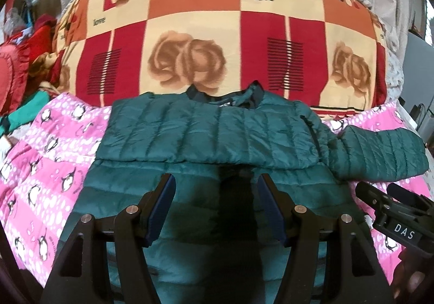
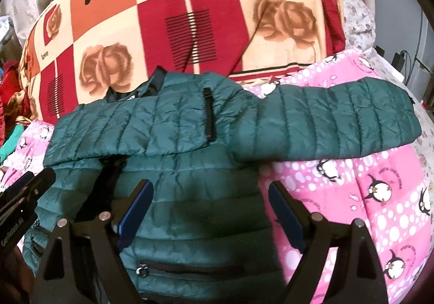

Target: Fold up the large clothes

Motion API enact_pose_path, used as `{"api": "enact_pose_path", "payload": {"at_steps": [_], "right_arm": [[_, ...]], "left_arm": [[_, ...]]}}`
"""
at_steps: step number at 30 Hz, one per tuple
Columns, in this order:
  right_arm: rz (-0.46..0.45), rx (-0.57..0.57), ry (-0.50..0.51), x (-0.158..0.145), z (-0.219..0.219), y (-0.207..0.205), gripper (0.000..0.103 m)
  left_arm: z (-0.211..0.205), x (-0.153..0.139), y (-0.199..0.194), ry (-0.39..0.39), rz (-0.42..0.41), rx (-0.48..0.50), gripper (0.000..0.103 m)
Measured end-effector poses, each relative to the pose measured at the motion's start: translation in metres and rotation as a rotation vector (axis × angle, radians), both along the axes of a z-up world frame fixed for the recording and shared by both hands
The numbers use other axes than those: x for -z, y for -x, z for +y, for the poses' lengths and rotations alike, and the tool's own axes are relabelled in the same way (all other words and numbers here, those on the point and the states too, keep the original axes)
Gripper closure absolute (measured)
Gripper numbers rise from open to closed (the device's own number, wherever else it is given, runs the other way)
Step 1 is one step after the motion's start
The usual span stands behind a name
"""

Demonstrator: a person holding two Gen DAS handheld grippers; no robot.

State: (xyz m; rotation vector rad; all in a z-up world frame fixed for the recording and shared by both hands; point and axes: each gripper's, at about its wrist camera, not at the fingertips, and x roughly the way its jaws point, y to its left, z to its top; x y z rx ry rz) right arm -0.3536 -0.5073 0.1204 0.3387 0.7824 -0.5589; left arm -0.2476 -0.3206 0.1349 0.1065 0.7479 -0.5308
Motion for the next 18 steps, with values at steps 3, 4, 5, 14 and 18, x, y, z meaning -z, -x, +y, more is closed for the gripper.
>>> {"api": "enact_pose_path", "payload": {"at_steps": [3, 4, 5, 14, 18], "right_arm": [[0.005, 0.015, 0.008, -0.001, -0.009, 0.003, 0.013], [0.005, 0.021, 0.008, -0.001, -0.013, 0.004, 0.013], [0.004, 0.027, 0.008, -0.001, -0.017, 0.005, 0.013], [0.009, 0.066, 0.003, 0.000, -0.044, 0.013, 0.013], [0.021, 0.083, 0.005, 0.003, -0.058, 0.016, 0.013]], "left_arm": [[-0.015, -0.001, 0.000, -0.012, -0.004, 0.023, 0.064], [-0.018, -0.002, -0.001, -0.018, -0.003, 0.028, 0.064], [-0.023, -0.002, -0.002, -0.022, -0.001, 0.033, 0.064], [-0.050, 0.002, 0.001, -0.031, 0.006, 0.064, 0.064], [-0.059, 0.004, 0.000, -0.028, 0.021, 0.070, 0.064]]}}
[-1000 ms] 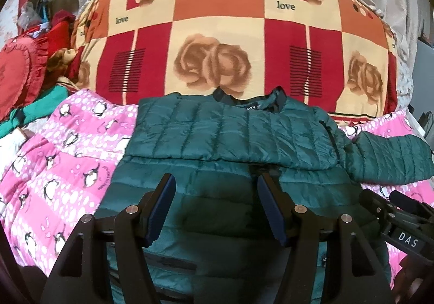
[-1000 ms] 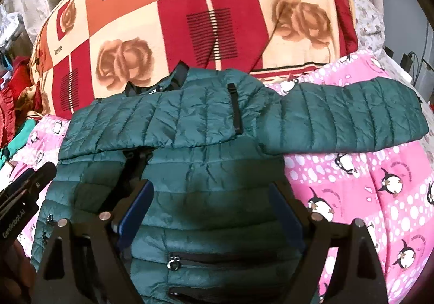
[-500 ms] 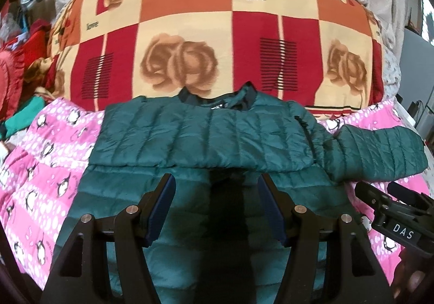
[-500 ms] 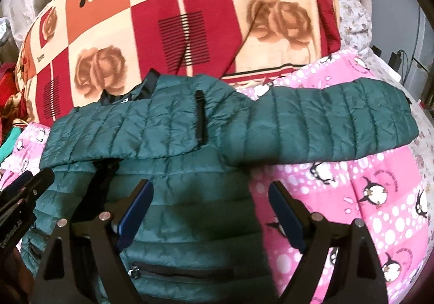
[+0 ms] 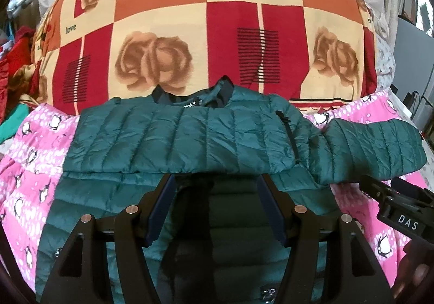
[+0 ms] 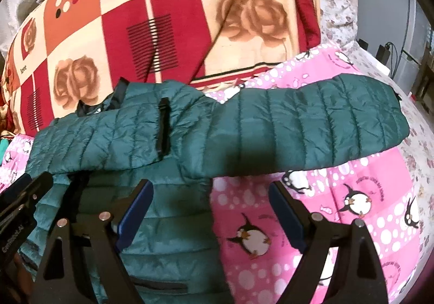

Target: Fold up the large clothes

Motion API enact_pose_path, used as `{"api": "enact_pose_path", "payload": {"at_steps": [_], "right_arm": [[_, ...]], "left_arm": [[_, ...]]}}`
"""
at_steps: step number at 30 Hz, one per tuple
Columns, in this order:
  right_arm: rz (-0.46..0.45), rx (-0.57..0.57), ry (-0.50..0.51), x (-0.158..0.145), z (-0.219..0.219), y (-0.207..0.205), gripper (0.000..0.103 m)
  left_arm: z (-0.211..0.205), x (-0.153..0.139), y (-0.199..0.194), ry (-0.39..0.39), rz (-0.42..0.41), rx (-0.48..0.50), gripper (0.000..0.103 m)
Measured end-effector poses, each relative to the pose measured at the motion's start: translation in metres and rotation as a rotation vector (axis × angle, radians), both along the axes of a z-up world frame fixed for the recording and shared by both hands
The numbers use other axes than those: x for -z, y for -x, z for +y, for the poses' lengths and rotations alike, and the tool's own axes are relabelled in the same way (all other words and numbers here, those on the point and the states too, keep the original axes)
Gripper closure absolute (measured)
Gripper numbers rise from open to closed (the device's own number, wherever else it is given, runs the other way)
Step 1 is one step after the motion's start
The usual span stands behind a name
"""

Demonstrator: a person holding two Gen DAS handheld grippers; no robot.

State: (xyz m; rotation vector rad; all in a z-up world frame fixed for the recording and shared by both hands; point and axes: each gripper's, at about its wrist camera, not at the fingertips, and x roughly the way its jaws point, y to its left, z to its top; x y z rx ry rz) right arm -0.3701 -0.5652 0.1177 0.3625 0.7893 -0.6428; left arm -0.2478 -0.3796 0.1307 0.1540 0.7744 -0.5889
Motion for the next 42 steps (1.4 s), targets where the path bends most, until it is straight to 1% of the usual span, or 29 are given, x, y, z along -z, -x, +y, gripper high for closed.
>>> {"api": "enact_pose_path", "payload": {"at_steps": [7, 14, 21, 25, 28, 29, 32, 37, 40, 42], "right_arm": [[0.007, 0.031, 0.001, 0.001, -0.022, 0.006, 0.013], [0.011, 0.071, 0.008, 0.001, -0.047, 0.014, 0.013], [0.024, 0.113, 0.015, 0.004, -0.070, 0.023, 0.013], [0.013, 0.154, 0.027, 0.002, -0.089, 0.033, 0.013], [0.015, 0.231, 0.063, 0.001, -0.115, 0.046, 0.013], [0.017, 0.258, 0.060, 0.001, -0.124, 0.050, 0.013], [-0.014, 0.346, 0.036, -0.002, -0.154, 0.070, 0.013], [-0.073, 0.481, 0.067, -0.012, -0.194, 0.105, 0.013], [-0.126, 0.558, 0.041, -0.011, -0.222, 0.125, 0.007], [-0.152, 0.581, 0.002, -0.004, -0.242, 0.135, 0.006]], "left_arm": [[-0.013, 0.003, 0.000, 0.013, 0.010, 0.016, 0.064], [-0.014, 0.004, -0.003, 0.051, 0.032, 0.043, 0.064], [-0.008, 0.007, -0.011, 0.053, 0.029, 0.012, 0.064], [0.003, 0.009, -0.018, 0.052, 0.028, -0.014, 0.064], [0.012, 0.014, -0.023, 0.058, 0.052, -0.029, 0.064], [0.014, 0.017, -0.024, 0.057, 0.060, -0.032, 0.064], [0.016, 0.022, -0.026, 0.040, 0.070, -0.035, 0.064], [0.020, 0.027, -0.030, 0.040, 0.084, -0.034, 0.064], [0.022, 0.028, -0.032, 0.039, 0.086, -0.035, 0.064], [0.024, 0.028, -0.033, 0.035, 0.081, -0.034, 0.064]]}}
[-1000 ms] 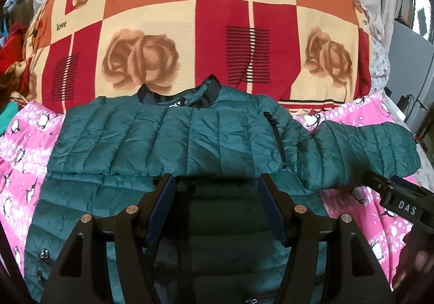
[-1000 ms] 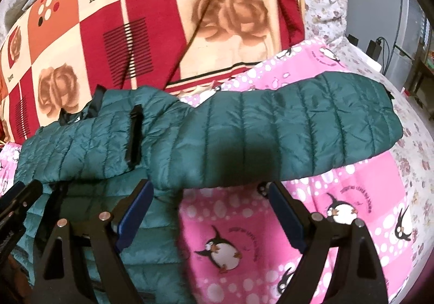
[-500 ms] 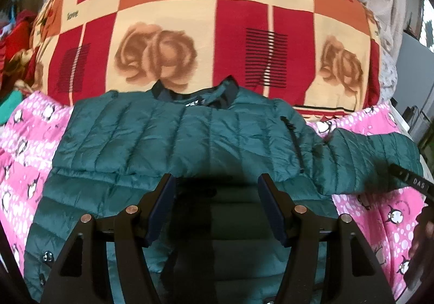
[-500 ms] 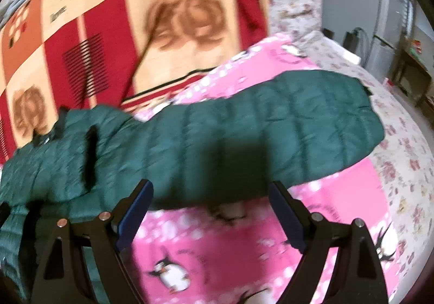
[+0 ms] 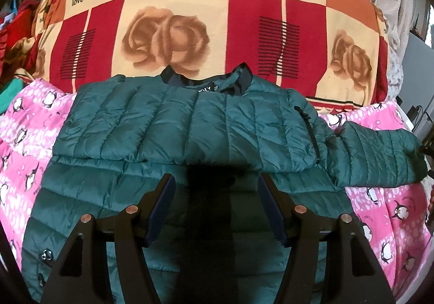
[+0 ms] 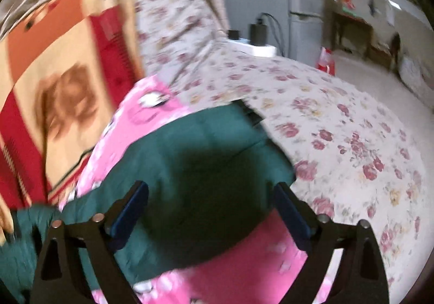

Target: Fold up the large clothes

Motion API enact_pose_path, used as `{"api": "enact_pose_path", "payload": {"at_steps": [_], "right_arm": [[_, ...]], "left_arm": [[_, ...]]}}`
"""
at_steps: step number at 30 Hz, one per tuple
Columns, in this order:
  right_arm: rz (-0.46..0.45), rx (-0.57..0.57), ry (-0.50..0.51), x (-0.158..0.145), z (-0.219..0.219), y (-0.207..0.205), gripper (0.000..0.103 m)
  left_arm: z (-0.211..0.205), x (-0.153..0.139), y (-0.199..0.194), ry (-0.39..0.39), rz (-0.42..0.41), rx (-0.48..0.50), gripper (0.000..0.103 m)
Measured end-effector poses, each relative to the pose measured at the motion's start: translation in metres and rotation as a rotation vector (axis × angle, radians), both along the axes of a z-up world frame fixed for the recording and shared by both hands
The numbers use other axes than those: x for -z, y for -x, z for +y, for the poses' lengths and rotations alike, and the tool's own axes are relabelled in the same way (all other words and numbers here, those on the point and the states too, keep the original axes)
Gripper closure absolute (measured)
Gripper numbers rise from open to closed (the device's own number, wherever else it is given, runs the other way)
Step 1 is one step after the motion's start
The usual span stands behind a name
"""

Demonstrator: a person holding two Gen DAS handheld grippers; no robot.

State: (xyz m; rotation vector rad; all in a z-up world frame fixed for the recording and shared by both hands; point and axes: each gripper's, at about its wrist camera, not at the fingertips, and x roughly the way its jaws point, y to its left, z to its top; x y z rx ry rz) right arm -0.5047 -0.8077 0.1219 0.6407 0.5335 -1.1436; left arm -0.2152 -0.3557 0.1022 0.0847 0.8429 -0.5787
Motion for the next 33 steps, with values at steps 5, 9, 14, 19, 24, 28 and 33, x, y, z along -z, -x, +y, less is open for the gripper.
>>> {"api": "enact_pose_path", "payload": {"at_steps": [5, 9, 14, 19, 24, 28, 33], "right_arm": [[-0.065, 0.035, -0.090, 0.025, -0.035, 0.019, 0.006], [-0.134, 0.016, -0.090, 0.034, -0.037, 0.023, 0.011], [-0.244, -0.039, -0.129, 0.027, -0.024, 0.028, 0.074], [-0.329, -0.176, -0.076, -0.007, 0.015, 0.024, 0.077], [-0.361, -0.345, -0.050, -0.042, 0.058, -0.012, 0.077], [-0.333, -0.467, -0.044, -0.056, 0.093, -0.059, 0.078], [-0.276, -0.609, -0.057, -0.058, 0.137, -0.127, 0.078]], "left_arm": [[0.005, 0.002, -0.005, -0.020, -0.005, -0.006, 0.064], [0.011, 0.007, -0.010, -0.017, 0.013, -0.033, 0.064], [0.015, 0.006, -0.005, -0.029, -0.004, -0.018, 0.064], [0.025, -0.001, -0.008, -0.023, -0.028, -0.034, 0.064], [0.039, -0.003, -0.016, -0.024, -0.022, -0.057, 0.064], [0.051, -0.006, -0.025, -0.046, -0.039, -0.082, 0.064], [0.072, -0.010, -0.041, -0.076, -0.069, -0.128, 0.064]]}}
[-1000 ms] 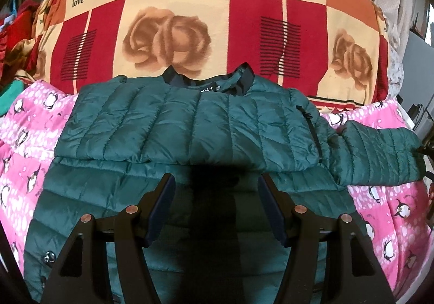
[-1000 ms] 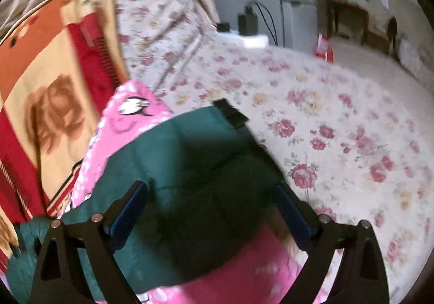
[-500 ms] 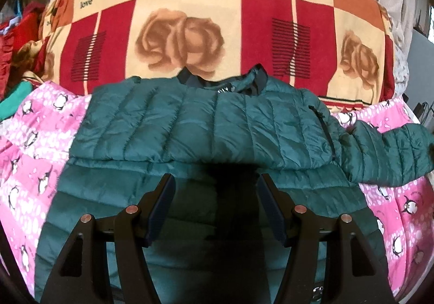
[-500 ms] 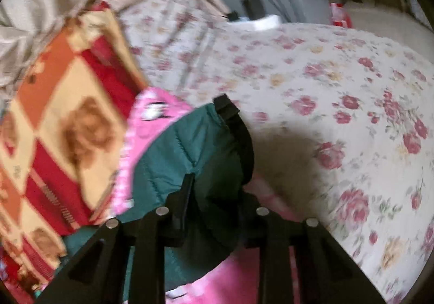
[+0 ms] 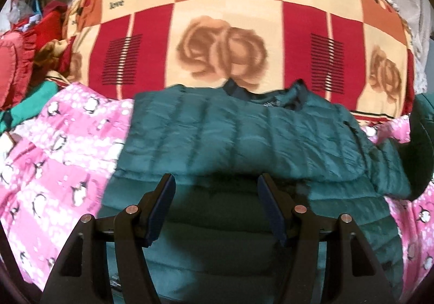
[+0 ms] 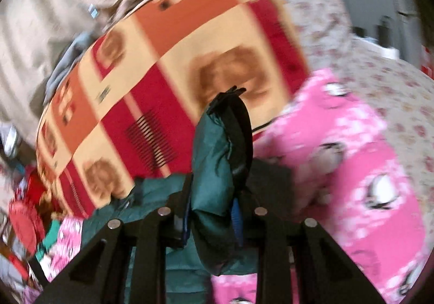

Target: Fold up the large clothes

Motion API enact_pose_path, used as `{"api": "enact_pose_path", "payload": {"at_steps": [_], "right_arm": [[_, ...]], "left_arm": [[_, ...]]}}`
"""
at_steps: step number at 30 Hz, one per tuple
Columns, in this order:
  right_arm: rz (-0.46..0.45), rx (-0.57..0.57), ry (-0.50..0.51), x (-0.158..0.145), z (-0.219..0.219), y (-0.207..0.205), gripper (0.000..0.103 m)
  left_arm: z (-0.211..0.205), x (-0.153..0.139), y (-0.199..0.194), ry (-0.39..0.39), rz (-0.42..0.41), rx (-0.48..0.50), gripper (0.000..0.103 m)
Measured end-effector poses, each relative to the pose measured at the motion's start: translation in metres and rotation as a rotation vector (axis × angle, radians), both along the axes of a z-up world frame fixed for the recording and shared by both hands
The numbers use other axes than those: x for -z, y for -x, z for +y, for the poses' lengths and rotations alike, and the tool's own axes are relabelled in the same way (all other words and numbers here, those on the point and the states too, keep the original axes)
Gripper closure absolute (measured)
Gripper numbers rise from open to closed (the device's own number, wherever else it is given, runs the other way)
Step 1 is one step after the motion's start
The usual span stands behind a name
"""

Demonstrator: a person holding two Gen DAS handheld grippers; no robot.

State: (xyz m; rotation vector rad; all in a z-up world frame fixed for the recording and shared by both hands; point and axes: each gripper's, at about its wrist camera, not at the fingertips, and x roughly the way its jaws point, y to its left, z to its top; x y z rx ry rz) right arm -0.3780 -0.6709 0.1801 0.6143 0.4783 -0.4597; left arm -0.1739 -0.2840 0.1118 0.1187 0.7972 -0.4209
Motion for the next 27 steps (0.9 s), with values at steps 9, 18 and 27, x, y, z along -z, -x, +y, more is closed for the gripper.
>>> {"api": "enact_pose_path", "payload": {"at_steps": [9, 18, 27], "right_arm": [[0.049, -0.212, -0.001, 0.008, 0.081, -0.103, 0.079], [0.124, -0.383, -0.023, 0.041, 0.160, -0.197, 0.081], [0.209, -0.539, -0.210, 0.096, 0.208, -0.259, 0.064]], "left_arm": [[0.034, 0.006, -0.023, 0.006, 0.022, -0.060, 0.064], [0.064, 0.012, -0.040, 0.024, 0.045, -0.110, 0.064], [0.080, 0.017, -0.052, 0.039, 0.074, -0.140, 0.064]]}}
